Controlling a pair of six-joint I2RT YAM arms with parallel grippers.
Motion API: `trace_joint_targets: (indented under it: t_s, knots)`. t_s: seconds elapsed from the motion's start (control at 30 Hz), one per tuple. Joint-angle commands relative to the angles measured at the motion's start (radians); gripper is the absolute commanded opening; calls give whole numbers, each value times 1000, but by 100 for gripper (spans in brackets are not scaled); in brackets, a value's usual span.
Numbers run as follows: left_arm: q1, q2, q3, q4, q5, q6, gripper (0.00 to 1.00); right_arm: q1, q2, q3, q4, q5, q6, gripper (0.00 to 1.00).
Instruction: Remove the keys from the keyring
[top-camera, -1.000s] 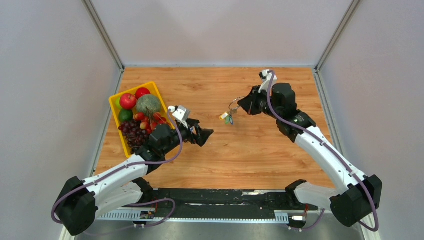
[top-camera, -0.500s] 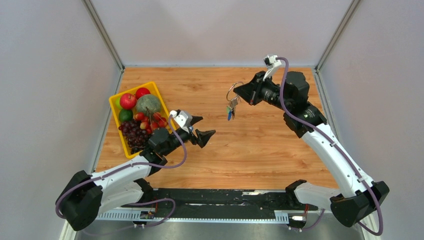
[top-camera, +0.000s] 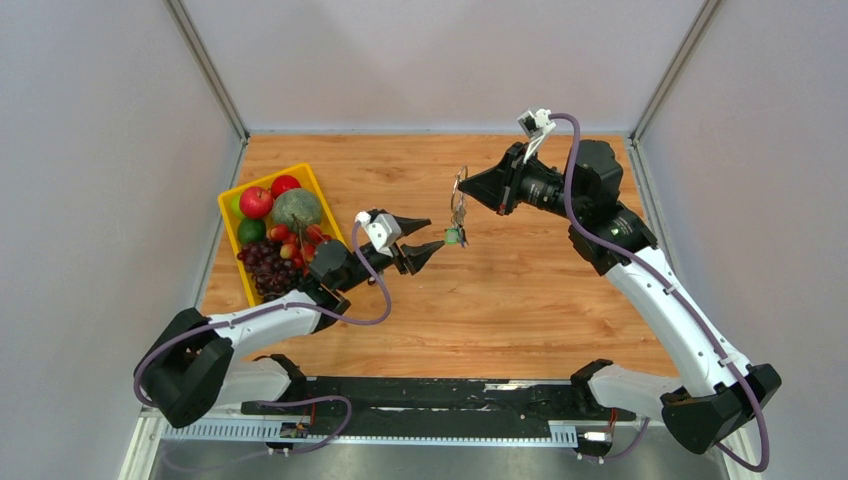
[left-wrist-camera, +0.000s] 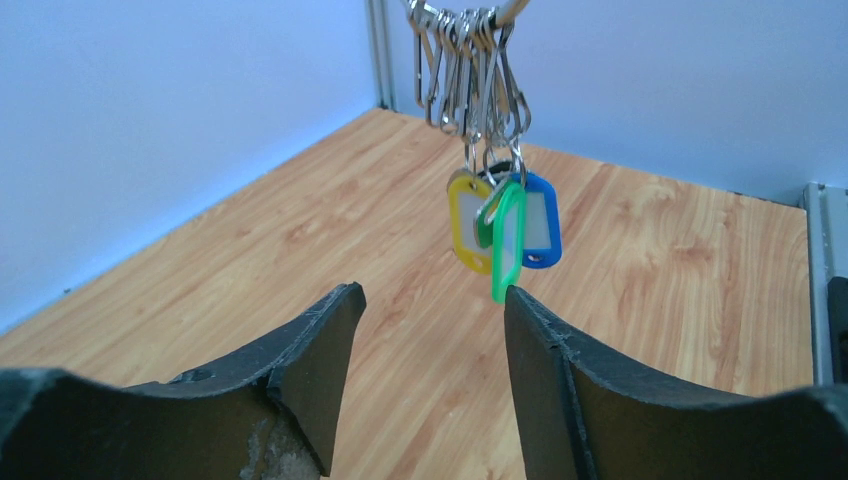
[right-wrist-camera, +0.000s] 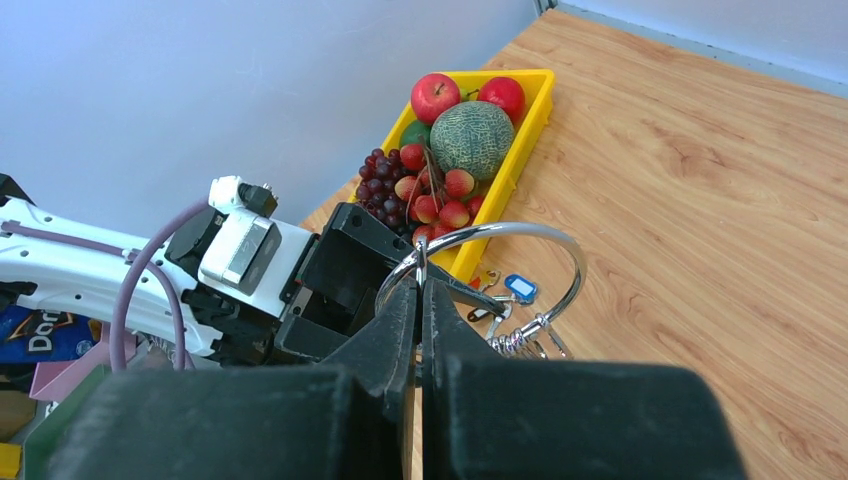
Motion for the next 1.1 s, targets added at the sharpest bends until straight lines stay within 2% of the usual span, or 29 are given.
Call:
trace_joint_targets:
  t_s: [0.0, 0.17, 0.23, 0.27, 0.37, 0.4, 0.47, 0.57, 0.63, 0.8, 0.9, 1.0, 1.07]
  knots:
    - [-4, 43, 68, 88, 101, -5, 61, 6, -28, 31, 47, -20, -8, 0]
    - [-4, 93, 97, 121, 168, -29, 60, 6, -25, 27, 50, -20, -6, 0]
    - [-4, 113, 108, 123, 174, -29, 52, 7, -23, 28, 52, -23, -3, 0]
    - [-4, 117, 114, 112, 174, -26, 43, 7, -22, 28, 52, -25, -2, 0]
    - [-4, 132, 152, 74, 180, -18, 27, 8, -24, 25, 53, -24, -4, 0]
    - [-4, 132, 158, 52, 179, -14, 16, 8, -27, 21, 53, -20, -5, 0]
    - [-3, 122, 170, 6, 163, -6, 2, 8, -34, 9, 52, -8, -9, 0]
    - [-4, 67, 180, -108, 127, 23, 0, 8, -61, -39, 47, 64, -10, 0]
    - [-4, 14, 201, -260, 92, 53, 0, 8, -93, -94, 45, 132, -13, 2]
    - [-4, -73, 322, -805, -14, 171, 0, 8, -156, -268, 48, 275, -26, 11]
    - [-4, -101, 431, -1088, -84, 227, 0, 7, -166, -363, 66, 269, -32, 20]
    - [-4, -88, 574, -1275, -109, 249, 0, 7, -164, -428, 92, 238, -39, 36]
    - [-3, -55, 670, -1406, -98, 261, 0, 7, -166, -462, 115, 214, -54, 42]
